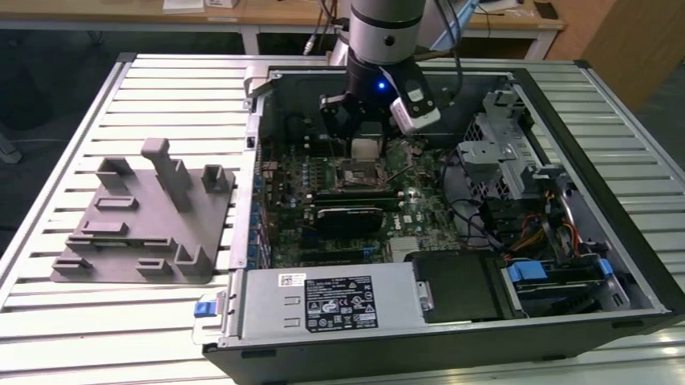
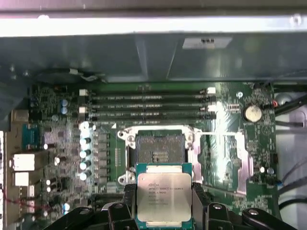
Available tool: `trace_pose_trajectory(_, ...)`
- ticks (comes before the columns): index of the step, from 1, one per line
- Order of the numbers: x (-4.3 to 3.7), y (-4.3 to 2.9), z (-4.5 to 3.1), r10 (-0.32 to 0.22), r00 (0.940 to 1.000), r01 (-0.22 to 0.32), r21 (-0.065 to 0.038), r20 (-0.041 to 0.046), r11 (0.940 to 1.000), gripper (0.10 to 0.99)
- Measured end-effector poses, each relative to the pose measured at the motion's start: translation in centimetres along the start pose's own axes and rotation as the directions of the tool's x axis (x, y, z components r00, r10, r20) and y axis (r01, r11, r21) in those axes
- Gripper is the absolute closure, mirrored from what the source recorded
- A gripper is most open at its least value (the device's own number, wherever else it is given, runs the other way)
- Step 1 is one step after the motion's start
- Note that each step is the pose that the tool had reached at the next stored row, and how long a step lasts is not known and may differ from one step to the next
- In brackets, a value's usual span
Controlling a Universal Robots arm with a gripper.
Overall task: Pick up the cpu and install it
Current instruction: 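Pick up the cpu and move it towards the insertion slot, then place the cpu into insertion slot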
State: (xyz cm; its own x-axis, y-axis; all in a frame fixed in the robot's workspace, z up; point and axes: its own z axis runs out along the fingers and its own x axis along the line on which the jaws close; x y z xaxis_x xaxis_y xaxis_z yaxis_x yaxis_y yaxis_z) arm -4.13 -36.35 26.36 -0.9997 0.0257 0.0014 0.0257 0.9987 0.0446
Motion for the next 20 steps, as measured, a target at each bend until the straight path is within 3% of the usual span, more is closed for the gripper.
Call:
trace_pose_trajectory(4, 0.02, 0.52, 0.08, 0.000, 1.0000, 0.000, 0.002, 0.0000, 1.0000, 0.545)
trace_pose_trajectory(20, 0.01, 0.54, 0.08, 0.000, 1.0000, 0.000, 0.007, 0.0002, 1.0000, 0.545)
